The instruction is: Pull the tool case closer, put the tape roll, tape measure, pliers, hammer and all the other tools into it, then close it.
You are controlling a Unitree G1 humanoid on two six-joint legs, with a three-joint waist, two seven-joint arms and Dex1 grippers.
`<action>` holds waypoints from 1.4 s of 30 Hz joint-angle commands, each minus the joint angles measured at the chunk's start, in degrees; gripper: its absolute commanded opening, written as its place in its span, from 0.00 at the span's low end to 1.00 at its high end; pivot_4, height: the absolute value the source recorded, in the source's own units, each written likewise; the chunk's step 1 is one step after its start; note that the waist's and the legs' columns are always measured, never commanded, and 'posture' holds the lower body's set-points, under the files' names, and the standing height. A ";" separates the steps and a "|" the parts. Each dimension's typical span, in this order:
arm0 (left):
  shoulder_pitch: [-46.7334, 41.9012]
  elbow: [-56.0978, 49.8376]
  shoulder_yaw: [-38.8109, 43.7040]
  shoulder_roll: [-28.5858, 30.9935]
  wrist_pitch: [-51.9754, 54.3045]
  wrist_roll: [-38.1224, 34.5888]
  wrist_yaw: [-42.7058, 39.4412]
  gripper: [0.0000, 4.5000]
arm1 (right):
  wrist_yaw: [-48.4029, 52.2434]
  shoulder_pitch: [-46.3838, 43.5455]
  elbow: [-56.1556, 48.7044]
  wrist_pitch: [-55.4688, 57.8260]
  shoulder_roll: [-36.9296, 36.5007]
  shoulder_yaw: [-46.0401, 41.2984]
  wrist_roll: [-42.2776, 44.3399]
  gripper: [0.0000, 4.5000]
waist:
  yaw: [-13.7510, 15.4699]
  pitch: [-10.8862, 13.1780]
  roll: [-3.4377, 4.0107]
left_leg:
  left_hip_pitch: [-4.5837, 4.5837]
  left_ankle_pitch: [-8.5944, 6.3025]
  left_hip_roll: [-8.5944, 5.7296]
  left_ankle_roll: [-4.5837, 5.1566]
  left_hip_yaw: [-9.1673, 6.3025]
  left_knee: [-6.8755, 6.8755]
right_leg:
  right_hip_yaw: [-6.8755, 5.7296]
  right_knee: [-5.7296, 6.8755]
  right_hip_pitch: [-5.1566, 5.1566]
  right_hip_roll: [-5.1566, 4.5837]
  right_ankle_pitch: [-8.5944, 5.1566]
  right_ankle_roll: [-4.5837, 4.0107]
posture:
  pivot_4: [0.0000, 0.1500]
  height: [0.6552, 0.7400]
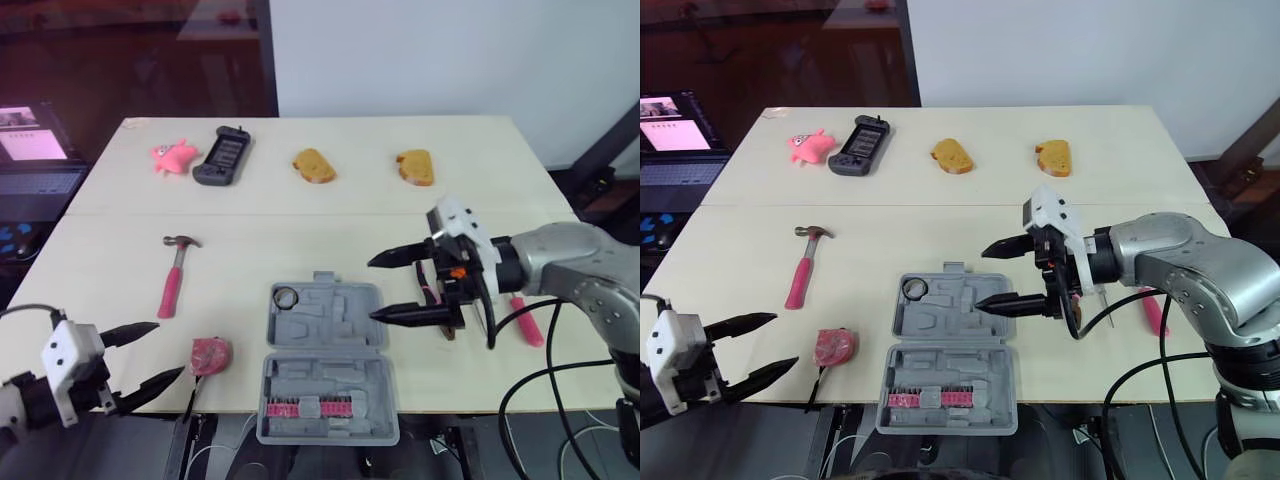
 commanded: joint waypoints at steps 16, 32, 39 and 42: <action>-30.60 26.22 -27.19 6.94 -16.66 20.95 -12.82 0.99 | -5.82 2.05 -5.30 0.57 -2.97 -5.96 3.46 1.00 | -0.96 0.02 0.00 | 0.00 0.01 0.18 0.00 0.19 -0.07 | 0.01 0.21 -0.25 0.06 0.23 0.17 | 1.00 1.00; -31.44 23.51 -33.75 7.30 -13.70 27.41 -7.04 0.99 | -6.84 1.73 -4.55 0.36 -3.48 -5.35 3.17 1.00 | -0.91 0.02 -0.01 | 0.00 0.01 0.19 0.01 0.27 0.03 | 0.05 0.24 -0.23 0.06 0.23 0.17 | 1.00 1.00; -31.77 25.81 -33.75 5.57 -15.43 27.50 -4.57 0.99 | -6.77 1.49 -4.39 0.70 -3.95 -5.35 3.22 1.00 | -0.86 0.02 -0.01 | 0.00 0.01 0.19 0.01 0.27 0.04 | 0.05 0.24 -0.22 0.05 0.23 0.17 | 1.00 1.00; -31.80 26.28 -33.67 4.25 -15.98 27.18 -3.34 0.99 | -6.46 0.94 -4.04 0.71 -4.12 -5.14 3.13 1.00 | -0.85 0.02 -0.01 | 0.00 0.01 0.19 0.01 0.27 0.05 | 0.05 0.24 -0.22 0.05 0.23 0.17 | 1.00 1.00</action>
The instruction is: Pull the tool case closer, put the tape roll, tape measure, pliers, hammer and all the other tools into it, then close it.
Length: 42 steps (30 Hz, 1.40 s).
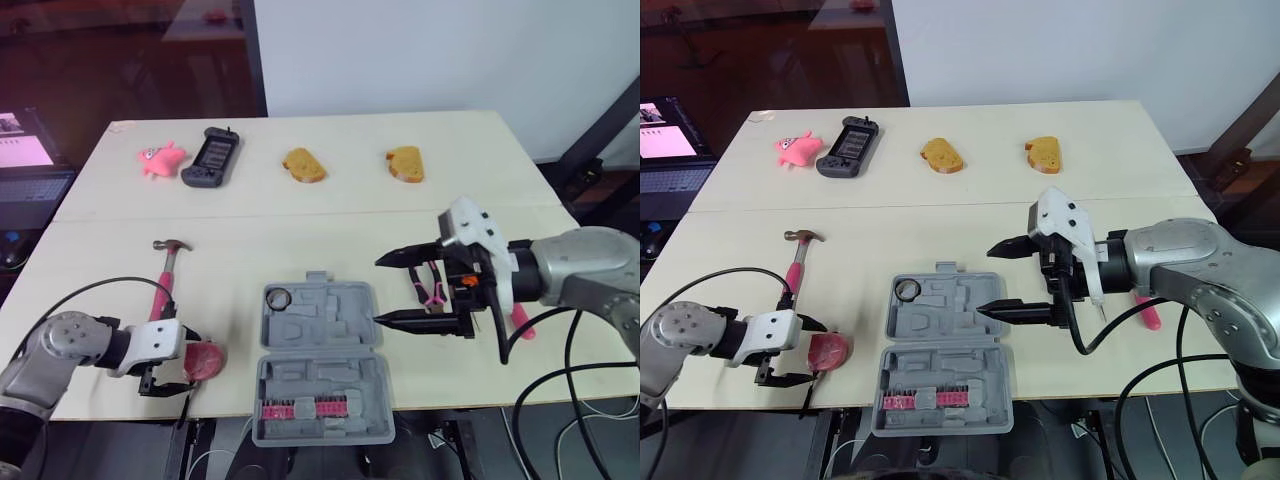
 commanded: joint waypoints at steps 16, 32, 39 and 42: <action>2.36 1.88 0.08 -1.06 -5.56 -0.46 2.52 0.99 | 2.41 -3.03 1.54 -0.55 -1.29 -0.29 -0.71 1.00 | -0.02 0.00 0.00 | 0.00 0.00 0.00 0.00 0.02 0.02 | 0.01 0.02 -0.01 0.01 0.01 0.01 | 1.00 1.00; 0.04 7.44 -0.92 -2.80 -6.42 0.28 2.73 0.65 | 3.33 -3.69 2.04 -0.55 -2.12 -0.56 -0.96 1.00 | 0.07 -0.02 0.02 | 0.02 0.00 0.00 0.00 0.04 0.07 | 0.01 0.09 0.01 0.01 0.01 0.02 | 1.00 1.00; -1.90 2.88 1.37 -1.47 -4.36 -4.71 0.01 0.66 | 3.23 -3.57 2.62 -0.28 -2.13 -0.45 -0.65 1.00 | 0.04 -0.02 0.02 | 0.07 0.00 0.00 0.00 0.05 0.07 | 0.02 0.10 0.04 0.01 0.01 0.02 | 1.00 1.00; -5.34 -0.67 2.80 -0.57 0.68 -7.99 -1.38 0.66 | 1.38 -3.68 3.48 0.32 -0.42 -1.72 1.08 1.00 | 0.20 -0.01 -0.02 | 0.06 0.00 0.00 0.00 0.02 0.11 | 0.00 0.10 0.07 0.01 0.01 0.02 | 1.00 1.00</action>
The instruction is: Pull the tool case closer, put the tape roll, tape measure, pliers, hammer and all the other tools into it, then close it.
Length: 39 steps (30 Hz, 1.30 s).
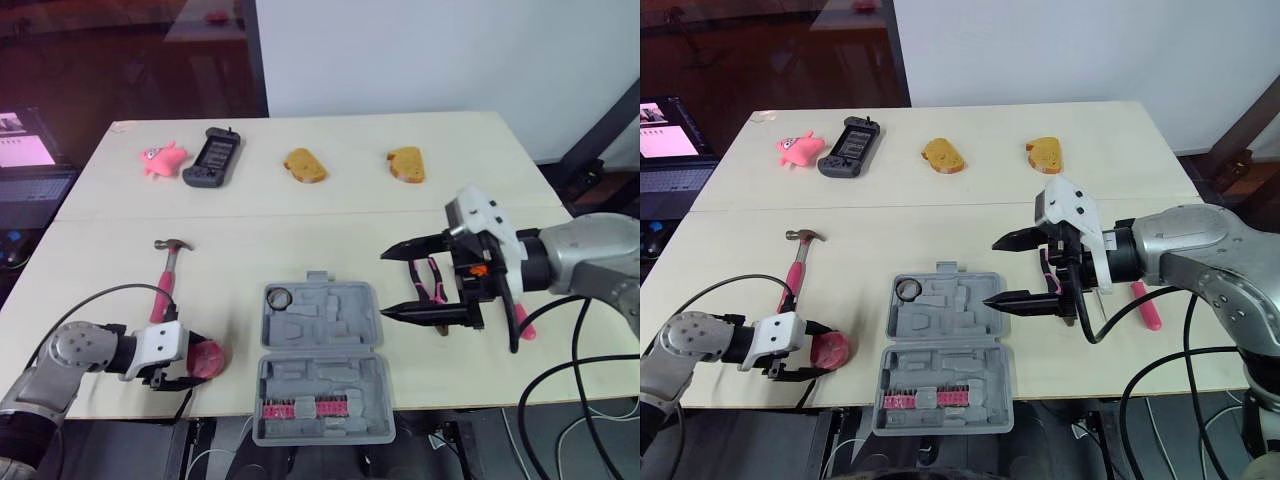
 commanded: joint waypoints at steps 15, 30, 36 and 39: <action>-19.70 -18.22 -2.49 -1.57 22.49 -11.94 -5.61 0.66 | -31.84 -11.64 17.93 30.47 16.06 -2.39 25.80 1.00 | -1.26 -0.03 -0.08 | 0.02 0.02 0.01 0.02 0.11 -0.02 | 0.08 0.12 -0.04 0.05 0.02 0.03 | 1.00 1.00; -22.64 -18.88 -6.17 -7.64 23.06 -10.31 -4.38 0.66 | -74.25 -4.95 33.01 12.26 36.76 5.33 58.84 1.00 | -1.88 -0.02 -0.07 | 0.08 0.03 0.13 0.04 0.26 0.02 | 0.29 0.71 -0.31 0.22 0.03 0.03 | 1.00 1.00; -23.24 -20.71 -7.35 -10.07 24.76 -9.96 -2.90 0.66 | -78.31 -1.52 30.93 11.93 42.29 5.46 58.84 1.00 | -1.91 -0.02 -0.08 | 0.08 0.04 0.14 0.04 0.28 0.04 | 0.34 0.74 -0.32 0.27 0.03 0.03 | 1.00 1.00; -23.16 -20.86 -7.55 -10.04 24.74 -9.80 -2.91 0.66 | -78.89 -0.51 30.41 12.69 42.21 5.85 58.84 1.00 | -1.97 -0.02 -0.08 | 0.08 0.04 0.14 0.05 0.33 0.03 | 0.43 0.77 -0.37 0.29 0.03 0.03 | 1.00 1.00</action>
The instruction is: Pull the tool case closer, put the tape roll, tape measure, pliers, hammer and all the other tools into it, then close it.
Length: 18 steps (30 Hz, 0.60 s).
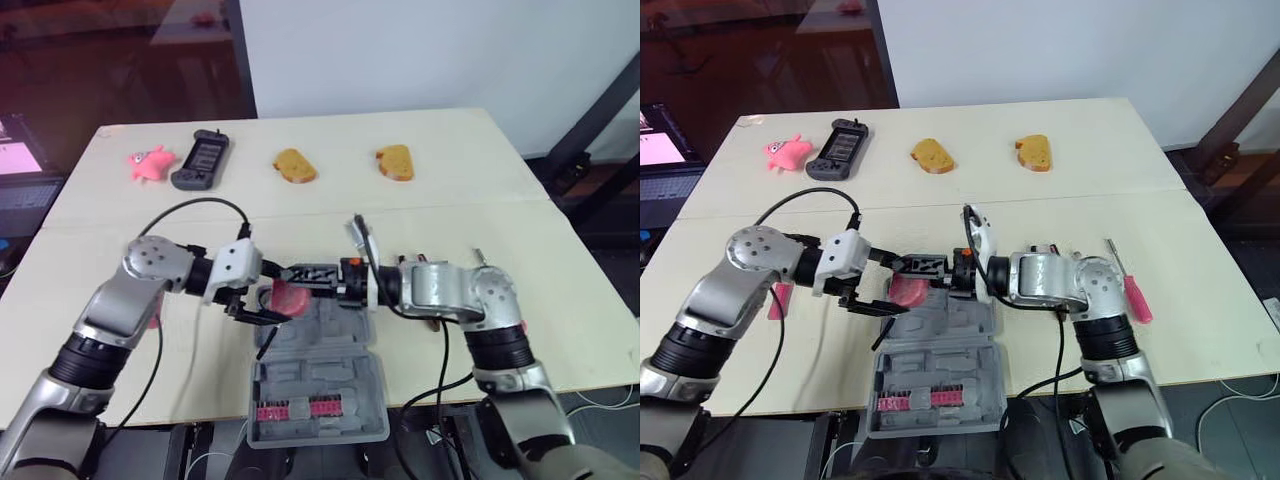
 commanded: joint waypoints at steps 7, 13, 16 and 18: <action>-0.80 -1.21 0.33 0.77 -0.64 0.23 -0.34 0.66 | 2.22 1.12 -2.66 2.15 -1.71 -1.12 1.56 1.00 | -0.01 0.00 0.00 | 0.00 0.00 0.06 0.00 0.04 0.00 | 0.11 0.01 -0.03 0.12 0.00 0.00 | 1.00 1.00; -1.22 -0.73 0.36 0.68 -1.04 0.53 -0.58 0.66 | 5.65 1.18 -1.96 3.65 -4.75 -0.19 1.56 0.66 | 0.04 0.00 0.00 | 0.00 0.00 0.06 0.00 0.07 0.00 | 0.15 0.01 -0.04 0.13 0.00 0.00 | 1.00 1.00; -1.33 -0.66 0.39 0.70 -1.09 0.54 -0.68 0.66 | 6.20 1.01 -1.35 3.64 -5.08 -0.11 1.56 0.33 | 0.03 0.00 0.00 | 0.00 0.00 0.08 0.00 0.08 0.00 | 0.16 0.01 -0.04 0.14 0.00 0.00 | 1.00 1.00; -1.41 -0.94 0.47 0.64 -0.88 0.36 -0.63 0.66 | 6.29 1.09 -1.18 3.70 -5.29 0.18 1.56 0.13 | 0.03 0.00 0.00 | 0.00 0.00 0.08 0.00 0.09 0.00 | 0.17 0.01 -0.04 0.14 0.00 0.00 | 1.00 1.00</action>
